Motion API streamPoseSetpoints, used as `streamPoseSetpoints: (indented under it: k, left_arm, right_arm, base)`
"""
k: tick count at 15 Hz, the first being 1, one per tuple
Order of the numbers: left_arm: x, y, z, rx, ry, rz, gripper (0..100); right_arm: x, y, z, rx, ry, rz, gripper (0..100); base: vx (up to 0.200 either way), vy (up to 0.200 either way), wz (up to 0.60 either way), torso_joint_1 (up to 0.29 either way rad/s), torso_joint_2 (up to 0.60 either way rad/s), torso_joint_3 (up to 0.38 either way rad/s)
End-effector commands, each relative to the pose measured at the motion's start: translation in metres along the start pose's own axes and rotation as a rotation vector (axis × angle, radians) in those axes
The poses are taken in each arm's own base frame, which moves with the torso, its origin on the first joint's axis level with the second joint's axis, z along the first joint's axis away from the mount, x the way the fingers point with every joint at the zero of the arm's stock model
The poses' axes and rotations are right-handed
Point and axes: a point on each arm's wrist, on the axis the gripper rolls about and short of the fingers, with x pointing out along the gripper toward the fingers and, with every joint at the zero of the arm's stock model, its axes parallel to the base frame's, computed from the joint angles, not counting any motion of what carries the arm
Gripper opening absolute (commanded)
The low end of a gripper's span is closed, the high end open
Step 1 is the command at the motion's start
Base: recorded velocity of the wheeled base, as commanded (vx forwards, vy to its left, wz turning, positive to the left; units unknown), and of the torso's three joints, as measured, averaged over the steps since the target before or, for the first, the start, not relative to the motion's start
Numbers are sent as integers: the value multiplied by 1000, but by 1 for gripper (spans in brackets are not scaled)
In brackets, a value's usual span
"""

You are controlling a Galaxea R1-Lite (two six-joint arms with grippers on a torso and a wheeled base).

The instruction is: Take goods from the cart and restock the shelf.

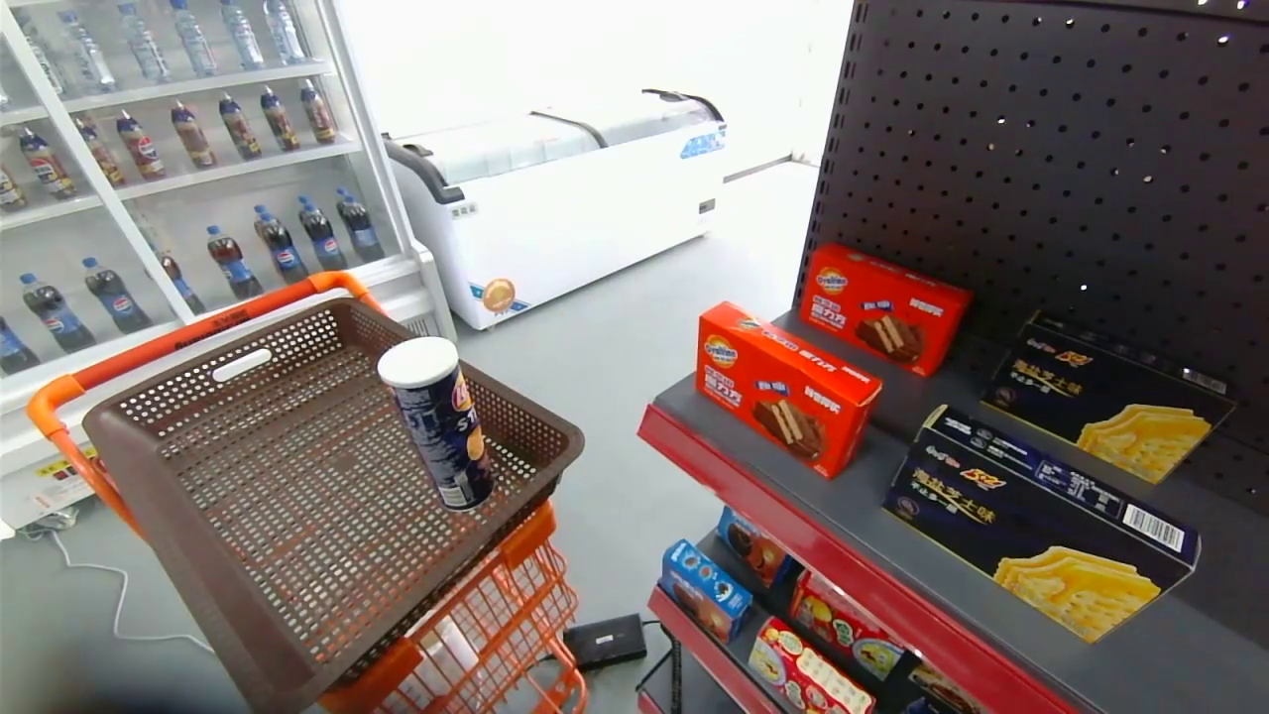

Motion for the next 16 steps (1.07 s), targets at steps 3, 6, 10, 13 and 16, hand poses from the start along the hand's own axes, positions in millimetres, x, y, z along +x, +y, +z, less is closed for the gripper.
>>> streamPoseSetpoints:
  k: [3,6,10,13,16]
  left_arm:
    - [41,5,47,-14,259,-82,100]
    - [88,11,75,-26,384,-94,100]
    - [140,16,92,-24,402,-99,100]
    - [182,18,88,-21,387,-103,100]
    - [218,20,78,-15,383,-104,100]
  right_arm:
    - [0,0,0,0,0,0,100]
    - [0,0,0,0,0,0,100]
    - [0,0,0,0,0,0,100]
    - [0,0,0,0,0,0,100]
    - [0,0,0,0,0,2,100]
  base:
    - [0,0,0,0,0,0]
    - [0,0,0,0,0,0]
    - [0,0,0,0,0,0]
    - [0,0,0,0,0,0]
    - [0,0,0,0,0,0]
